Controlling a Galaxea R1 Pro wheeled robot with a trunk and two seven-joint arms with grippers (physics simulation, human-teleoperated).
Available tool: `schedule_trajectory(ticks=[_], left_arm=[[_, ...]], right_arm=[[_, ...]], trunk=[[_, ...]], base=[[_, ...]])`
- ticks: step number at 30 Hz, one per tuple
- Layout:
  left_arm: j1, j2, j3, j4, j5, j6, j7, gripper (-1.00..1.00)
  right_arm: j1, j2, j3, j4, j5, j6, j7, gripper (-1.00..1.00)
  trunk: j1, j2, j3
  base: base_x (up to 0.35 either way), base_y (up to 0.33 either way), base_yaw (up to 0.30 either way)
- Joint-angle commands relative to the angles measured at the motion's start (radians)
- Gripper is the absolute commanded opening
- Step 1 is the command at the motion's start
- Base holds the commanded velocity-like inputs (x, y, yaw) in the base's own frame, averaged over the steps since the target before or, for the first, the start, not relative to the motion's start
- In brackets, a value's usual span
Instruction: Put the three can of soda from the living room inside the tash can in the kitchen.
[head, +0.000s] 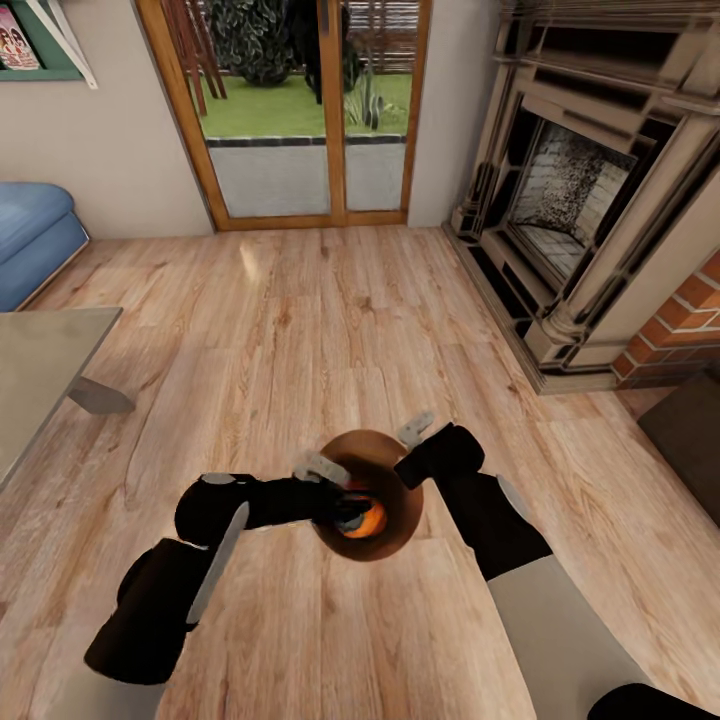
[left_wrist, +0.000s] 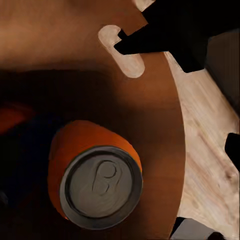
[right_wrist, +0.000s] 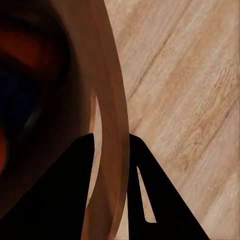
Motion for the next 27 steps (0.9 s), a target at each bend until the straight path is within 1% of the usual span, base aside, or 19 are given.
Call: schedule_trajectory(ticks=[1,2,4,5,6,7,8,9,10,11,13,14,16,17,18,19,22,24,27], left_arm=[[0.004,0.003,0.052,-0.001,-0.031,-0.016,-0.039,1.0],[0.01,0.009,0.15,-0.002,-0.031,-0.032,-0.126,1.0],[0.013,0.02,0.259,-0.003,-0.032,-0.046,-0.217,1.0],[0.015,0.038,0.37,-0.002,-0.032,-0.057,-0.303,1.0],[0.016,0.049,0.424,-0.002,-0.032,-0.061,-0.341,1.0],[0.017,0.072,0.522,-0.001,-0.033,-0.067,-0.402,1.0],[0.017,0.084,0.565,-0.002,-0.033,-0.07,-0.424,1.0],[0.018,0.103,0.636,-0.002,-0.036,-0.078,-0.454,1.0],[0.019,0.12,0.698,-0.002,-0.04,-0.1,-0.464,1.0],[0.02,0.133,0.749,-0.001,-0.043,-0.125,-0.456,1.0],[0.028,0.141,0.79,-0.001,-0.046,-0.153,-0.431,1.0],[0.045,0.146,0.822,0.002,-0.048,-0.187,-0.384,1.0],[0.064,0.148,0.845,0.011,-0.049,-0.225,-0.307,1.0],[0.08,0.148,0.86,0.024,-0.049,-0.264,-0.211,1.0],[0.097,0.146,0.874,0.053,-0.051,-0.337,-0.042,1.0],[0.1,0.146,0.876,0.066,-0.051,-0.354,-0.016,1.0],[0.117,0.14,0.875,0.082,-0.056,-0.337,-0.029,1.0],[0.128,0.14,0.875,0.082,-0.056,-0.325,-0.029,1.0],[0.128,0.14,0.875,0.082,-0.056,-0.308,-0.029,1.0]], right_arm=[[0.0,-0.001,-0.001,0.001,-0.033,0.009,0.007,-1.0],[0.0,-0.002,-0.002,0.002,-0.033,0.009,0.007,-1.0],[0.0,-0.003,-0.004,0.003,-0.033,0.009,0.007,-1.0],[0.0,-0.004,-0.005,0.003,-0.033,0.009,0.007,-1.0],[0.0,-0.005,-0.005,0.003,-0.033,0.009,0.007,-1.0],[0.0,-0.005,-0.006,0.003,-0.034,0.009,0.007,-1.0],[0.0,-0.006,-0.006,0.003,-0.034,0.009,0.007,-1.0],[0.0,-0.006,-0.007,0.002,-0.034,0.009,0.007,-1.0],[0.0,-0.007,-0.008,0.001,-0.034,0.009,0.007,-1.0],[0.0,-0.009,-0.009,0.0,-0.035,0.009,0.007,-1.0],[0.0,-0.01,-0.011,-0.001,-0.035,0.009,0.008,-1.0],[0.0,-0.011,-0.015,-0.001,-0.035,0.009,0.008,-1.0],[0.0,-0.014,-0.028,-0.002,-0.035,0.009,0.009,-1.0],[0.0,-0.015,-0.045,-0.003,-0.035,0.009,0.01,-1.0],[0.0,-0.019,-0.071,-0.005,-0.034,0.009,0.011,-1.0],[0.0,-0.021,-0.075,-0.005,-0.034,0.009,0.011,-1.0],[0.0,-0.035,-0.091,0.013,-0.004,0.009,0.017,-1.0],[0.003,-0.035,-0.102,0.03,0.048,0.004,0.02,-1.0],[0.003,-0.035,-0.102,0.03,0.116,-0.004,0.02,-1.0]], trunk=[[0.0,0.0,0.0],[0.0,0.0,0.0],[0.0,0.0,0.0],[0.0,0.0,0.0],[0.0,0.0,0.0],[0.0,0.0,0.0],[0.0,0.0,0.0],[0.0,0.0,0.0],[0.0,0.0,0.0],[0.0,0.0,0.0],[0.0,0.0,0.0],[0.0,0.0,0.0],[0.0,0.0,0.0],[0.0,0.0,0.0],[0.0,0.0,0.0],[0.0,0.0,0.0],[0.0,0.0,0.0],[0.0,0.0,0.0],[0.0,0.0,0.0]], base=[[0.0,0.0,0.0],[0.0,0.0,0.0],[0.0,0.0,0.0],[0.0,0.0,0.0],[0.0,0.0,0.0],[0.0,0.0,0.0],[0.0,0.0,0.0],[0.0,0.0,0.0],[0.0,0.0,0.0],[0.0,0.0,0.0],[0.0,0.0,0.0],[0.0,0.0,0.0],[0.0,0.0,0.0],[0.0,0.0,0.0],[0.0,0.0,0.0],[0.0,0.0,0.0],[0.194,0.0,0.0],[0.199,0.0,0.0],[0.199,0.0,0.0]])
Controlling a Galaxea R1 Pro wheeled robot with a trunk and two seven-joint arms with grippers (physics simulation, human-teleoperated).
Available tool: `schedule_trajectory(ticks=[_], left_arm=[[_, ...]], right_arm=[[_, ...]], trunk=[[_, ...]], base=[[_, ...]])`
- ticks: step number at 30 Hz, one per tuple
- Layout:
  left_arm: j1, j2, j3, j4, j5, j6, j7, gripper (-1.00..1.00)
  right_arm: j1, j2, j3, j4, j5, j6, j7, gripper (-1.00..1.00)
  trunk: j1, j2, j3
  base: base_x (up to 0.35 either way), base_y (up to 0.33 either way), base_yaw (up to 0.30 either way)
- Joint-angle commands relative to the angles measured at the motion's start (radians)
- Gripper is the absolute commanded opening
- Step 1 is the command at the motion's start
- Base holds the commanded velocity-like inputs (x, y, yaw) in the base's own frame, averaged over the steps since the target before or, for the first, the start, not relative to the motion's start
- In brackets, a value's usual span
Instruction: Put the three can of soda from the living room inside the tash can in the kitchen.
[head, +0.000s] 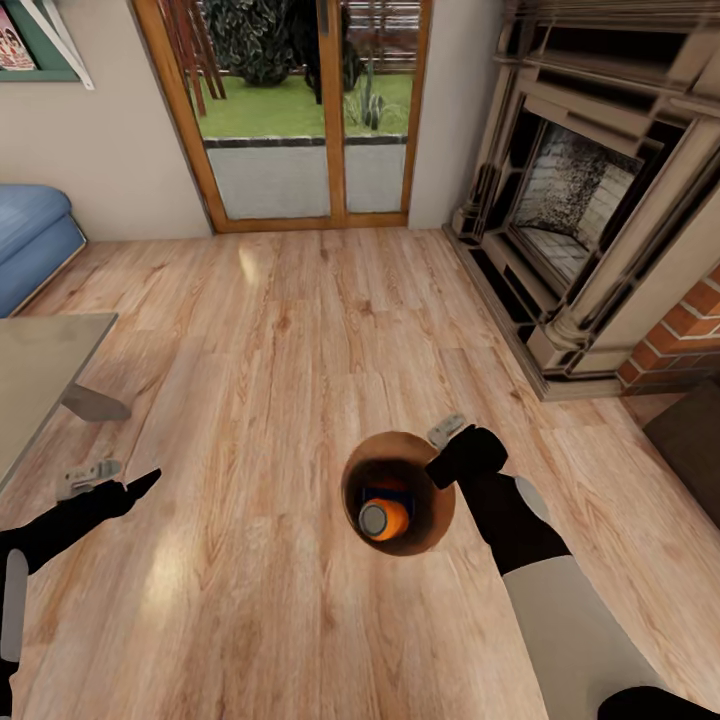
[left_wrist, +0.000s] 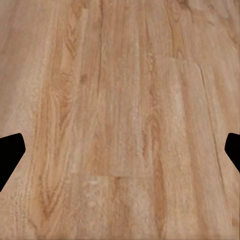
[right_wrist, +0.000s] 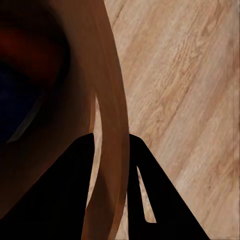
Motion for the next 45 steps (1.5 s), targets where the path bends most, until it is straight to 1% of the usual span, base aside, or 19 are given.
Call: schedule_trajectory(ticks=[1,3,6,9,13,14,15,16,22,23,32,33,36,45], left_arm=[[0.0,0.0,0.0,0.0,0.0,0.006,0.0,1.0],[0.0,0.0,0.0,0.0,0.0,0.017,0.0,1.0],[0.0,0.0,0.0,0.0,0.0,0.028,0.0,1.0],[0.0,0.0,0.0,0.0,0.0,0.028,0.0,1.0],[0.0,0.0,0.0,0.0,0.0,0.028,0.0,1.0],[0.006,0.002,0.0,-0.006,0.001,0.034,-0.003,1.0],[0.011,0.002,0.001,-0.007,0.002,0.04,-0.004,1.0],[0.017,0.002,0.001,-0.005,0.003,0.045,-0.005,1.0],[0.051,0.004,0.002,0.004,0.005,0.078,-0.009,1.0],[0.165,0.004,0.002,0.005,0.006,0.078,-0.009,1.0],[0.17,0.004,0.002,0.005,0.006,0.08,-0.01,1.0],[0.17,0.004,0.002,0.005,0.006,0.08,-0.011,1.0],[0.171,0.004,0.002,0.005,0.006,0.08,-0.011,1.0],[0.172,0.004,0.002,0.005,0.006,0.08,-0.008,1.0]], right_arm=[[0.0,0.0,0.0,0.0,-0.006,0.005,0.007,-1.0],[0.0,0.0,0.0,0.0,0.028,0.002,0.007,-1.0],[0.0,0.0,0.0,0.0,0.068,0.002,0.007,-1.0],[0.0,0.0,0.0,0.0,0.099,0.004,0.007,-1.0],[0.0,0.0,0.0,0.0,0.129,0.012,0.007,-1.0],[0.006,0.006,0.006,-0.006,0.135,0.014,0.004,-1.0],[0.007,0.011,0.005,-0.011,0.153,0.012,0.003,-1.0],[0.007,0.013,0.004,-0.017,0.161,0.013,0.002,-1.0],[0.011,0.02,0.002,-0.05,0.168,0.021,-0.001,-1.0],[0.012,0.02,0.002,-0.075,-0.166,0.021,-0.001,-1.0],[0.017,0.021,-0.001,-0.077,-0.166,0.021,-0.001,-1.0],[0.018,0.021,-0.003,-0.077,-0.166,0.021,-0.001,-1.0],[0.018,0.021,-0.03,-0.077,-0.166,0.021,-0.001,-1.0],[0.018,0.02,-0.044,-0.077,-0.167,0.021,0.0,-1.0]], trunk=[[0.0,0.0,0.0],[0.0,0.0,0.0],[0.0,0.0,0.0],[0.0,0.0,0.0],[0.0,0.0,0.0],[0.0,0.0,0.0],[0.004,-0.007,-0.003],[0.008,-0.014,-0.006],[0.031,-0.056,-0.025],[0.034,-0.063,-0.028],[0.069,-0.126,-0.056],[0.073,-0.133,-0.059],[0.084,-0.154,-0.069],[0.119,-0.217,-0.097]], base=[[0.199,0.0,0.0],[0.199,0.0,0.0],[0.199,0.0,0.0],[0.199,0.0,0.0],[0.199,0.0,0.0],[0.165,0.0,0.0],[0.132,0.0,0.0],[0.105,0.0,0.0],[0.04,0.0,0.0],[0.006,0.0,0.0],[0.001,0.0,0.0],[0.0,0.0,0.0],[0.0,0.0,0.0],[0.0,0.0,0.0]])
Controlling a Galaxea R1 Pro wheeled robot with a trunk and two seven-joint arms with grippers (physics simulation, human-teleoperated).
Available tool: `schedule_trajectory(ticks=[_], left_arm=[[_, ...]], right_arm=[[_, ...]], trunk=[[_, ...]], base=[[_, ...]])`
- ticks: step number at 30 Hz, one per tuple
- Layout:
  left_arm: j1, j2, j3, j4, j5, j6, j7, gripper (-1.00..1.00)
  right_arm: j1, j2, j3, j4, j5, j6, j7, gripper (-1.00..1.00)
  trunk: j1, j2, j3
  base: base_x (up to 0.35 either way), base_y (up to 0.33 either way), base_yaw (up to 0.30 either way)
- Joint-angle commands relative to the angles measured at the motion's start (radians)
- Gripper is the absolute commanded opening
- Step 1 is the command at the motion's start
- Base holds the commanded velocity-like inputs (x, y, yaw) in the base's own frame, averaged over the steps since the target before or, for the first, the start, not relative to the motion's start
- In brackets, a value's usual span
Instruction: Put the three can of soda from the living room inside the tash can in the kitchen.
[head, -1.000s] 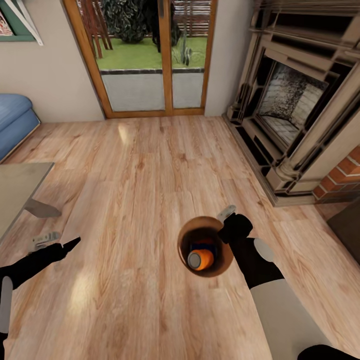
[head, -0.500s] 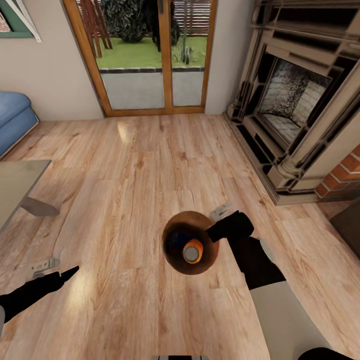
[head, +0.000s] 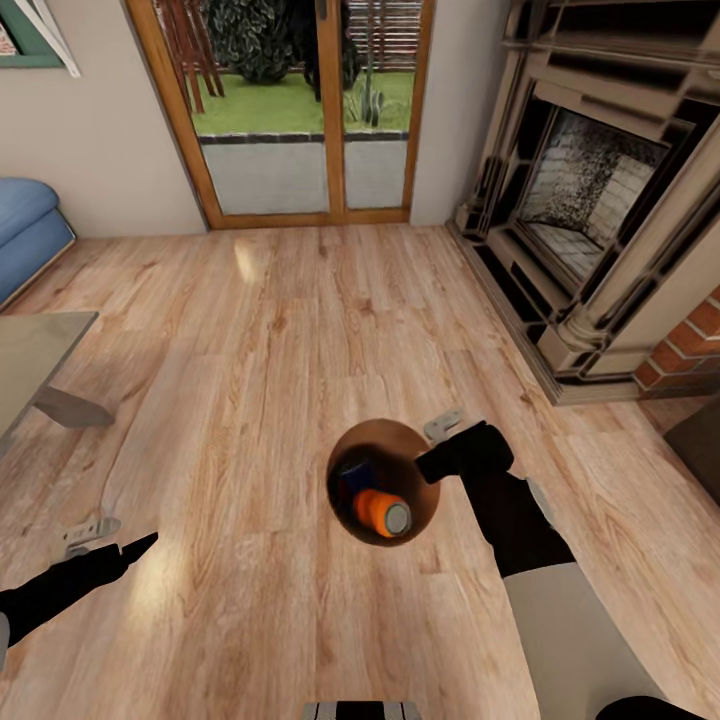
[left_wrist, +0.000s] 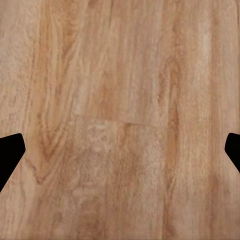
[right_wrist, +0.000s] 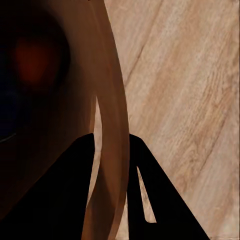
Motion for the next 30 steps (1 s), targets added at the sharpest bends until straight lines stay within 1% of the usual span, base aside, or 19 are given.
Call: schedule_trajectory(ticks=[1,7,9,11,12,13,16,17,19,20,21,23,24,25,28,30], left_arm=[[0.0,0.0,0.0,0.0,0.0,0.0,0.0,1.0],[0.0,0.0,0.0,0.0,0.0,0.0,0.001,1.0],[0.0,0.0,0.0,0.0,0.0,0.0,0.001,1.0],[0.0,0.0,0.0,0.0,0.0,-0.002,0.003,1.0],[0.0,0.0,0.0,0.0,0.0,-0.002,0.003,1.0],[0.0,0.0,0.0,0.0,0.0,-0.002,0.003,1.0],[0.0,0.0,0.0,0.0,0.0,-0.003,0.004,1.0],[0.0,0.0,0.0,0.0,0.0,-0.003,0.004,1.0],[-0.001,0.0,0.0,0.0,0.0,-0.004,0.004,1.0],[0.0,0.0,0.0,0.0,0.0,-0.004,0.004,1.0],[0.0,0.0,0.0,0.001,0.0,-0.004,0.004,1.0],[0.0,0.0,0.0,0.002,-0.001,-0.005,0.004,1.0],[0.0,0.0,0.0,0.005,-0.001,-0.005,0.004,1.0],[0.0,0.0,0.0,0.006,-0.001,-0.006,0.004,1.0],[-0.001,0.0,0.0,0.011,-0.001,-0.007,0.004,1.0],[-0.001,0.0,0.0,0.011,-0.001,-0.007,0.004,1.0]], right_arm=[[-0.001,0.0,-0.001,0.0,-0.017,0.003,0.006,-1.0],[-0.001,0.0,-0.001,0.0,-0.018,0.003,0.007,-1.0],[-0.001,0.001,-0.003,0.0,-0.017,0.003,0.022,-1.0],[-0.001,0.0,-0.042,0.001,-0.012,0.003,0.062,-1.0],[-0.001,0.0,-0.052,0.002,-0.011,0.003,0.067,-1.0],[-0.002,0.0,-0.075,0.014,-0.008,0.003,0.079,-1.0],[-0.003,-0.003,-0.09,0.054,-0.007,0.003,0.086,-1.0],[-0.005,-0.009,-0.098,0.088,-0.007,0.003,0.088,-1.0],[-0.007,-0.017,-0.112,0.126,-0.007,0.003,0.089,-1.0],[-0.013,-0.035,-0.144,0.188,-0.007,0.003,0.091,-1.0],[-0.024,-0.049,-0.16,0.233,-0.006,0.003,0.091,-1.0],[-0.038,-0.064,-0.171,0.279,-0.006,0.003,0.092,-1.0],[-0.052,-0.08,-0.178,0.319,-0.006,0.003,0.092,-1.0],[-0.058,-0.088,-0.181,0.337,-0.006,0.003,0.092,-1.0],[-0.101,-0.133,-0.188,0.442,-0.007,0.003,0.092,-1.0],[-0.112,-0.145,-0.189,0.469,-0.007,0.003,0.092,-1.0]], trunk=[[0.0,0.0,0.0],[0.0,0.0,0.0],[0.0,0.0,0.0],[0.0,0.0,0.0],[0.0,0.0,0.0],[0.0,0.0,0.0],[0.0,0.0,0.0],[0.0,0.0,0.0],[0.0,0.0,0.0],[0.0,0.0,0.0],[0.0,0.0,0.0],[0.0,0.0,0.0],[0.0,0.0,0.0],[0.0,0.0,0.0],[0.0,0.0,0.0],[0.0,0.0,0.0]], base=[[0.0,0.0,0.0],[0.0,0.0,0.0],[0.0,0.0,0.0],[0.0,0.0,0.0],[0.0,0.0,0.0],[0.0,0.0,0.0],[0.0,0.0,0.0],[0.0,0.0,0.0],[0.0,0.0,0.0],[0.0,0.0,0.0],[0.0,0.0,0.0],[0.0,0.0,0.0],[0.0,0.0,0.0],[0.0,0.0,0.0],[0.0,0.0,0.0],[0.0,0.0,0.0]])
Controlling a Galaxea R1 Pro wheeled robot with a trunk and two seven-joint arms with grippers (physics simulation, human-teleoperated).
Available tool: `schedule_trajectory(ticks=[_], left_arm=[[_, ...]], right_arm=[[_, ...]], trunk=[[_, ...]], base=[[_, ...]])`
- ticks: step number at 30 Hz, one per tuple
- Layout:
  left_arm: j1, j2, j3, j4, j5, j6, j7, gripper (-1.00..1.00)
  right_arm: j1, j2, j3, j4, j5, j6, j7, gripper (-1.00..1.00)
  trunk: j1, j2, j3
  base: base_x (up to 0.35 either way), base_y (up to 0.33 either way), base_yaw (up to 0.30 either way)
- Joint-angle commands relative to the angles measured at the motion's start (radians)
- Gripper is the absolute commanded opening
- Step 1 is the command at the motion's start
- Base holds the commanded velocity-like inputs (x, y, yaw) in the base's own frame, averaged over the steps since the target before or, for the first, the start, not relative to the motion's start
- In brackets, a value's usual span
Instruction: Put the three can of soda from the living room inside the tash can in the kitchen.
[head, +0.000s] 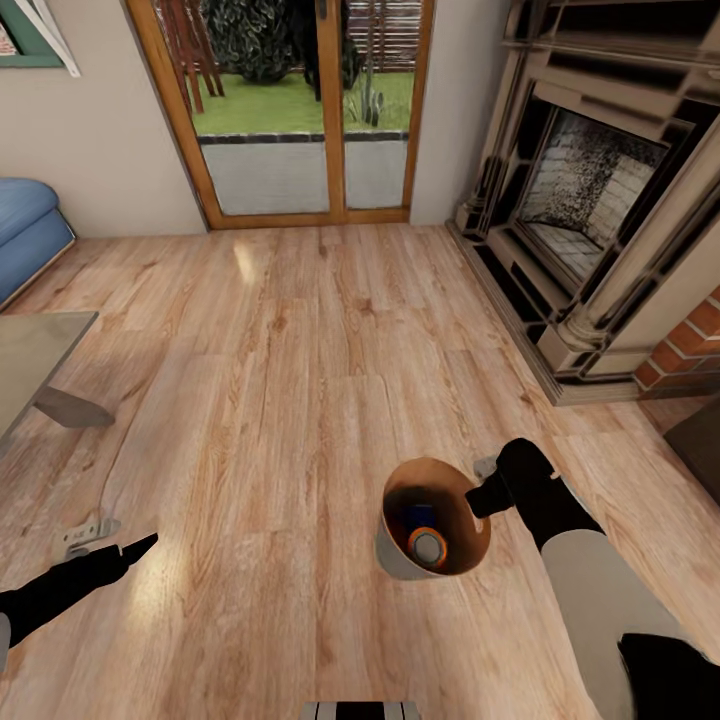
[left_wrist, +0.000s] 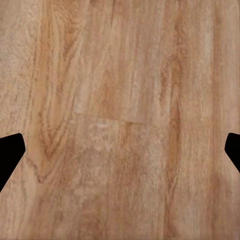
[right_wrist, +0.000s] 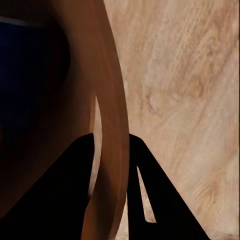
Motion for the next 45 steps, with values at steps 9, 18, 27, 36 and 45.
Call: schedule_trajectory(ticks=[9,18,27,36,45], left_arm=[[0.0,0.0,0.0,0.005,0.0,-0.003,-0.001,1.0],[0.0,0.0,0.0,0.006,0.0,-0.003,0.0,1.0],[0.0,0.0,0.0,0.007,0.0,-0.003,0.001,1.0],[0.0,0.0,0.0,0.007,0.0,-0.003,0.0,1.0],[0.0,0.0,0.0,0.007,-0.001,-0.003,0.001,1.0]], right_arm=[[-0.034,-0.037,-0.009,0.063,-0.046,0.017,0.008,-1.0],[-0.046,-0.052,-0.01,0.077,-0.045,0.017,0.007,-1.0],[-0.048,-0.052,-0.01,0.079,-0.045,0.017,0.008,-1.0],[-0.048,-0.053,-0.01,0.08,-0.045,0.017,0.007,-1.0],[-0.048,-0.061,-0.01,0.096,-0.045,0.017,0.009,-1.0]], trunk=[[0.0,0.0,0.0],[0.0,0.0,0.0],[0.011,-0.021,-0.009],[0.027,-0.049,-0.022],[0.054,-0.098,-0.044]], base=[[0.0,0.0,0.0],[0.0,0.0,0.0],[0.0,0.0,0.0],[0.0,0.0,0.0],[0.0,0.0,0.0]])
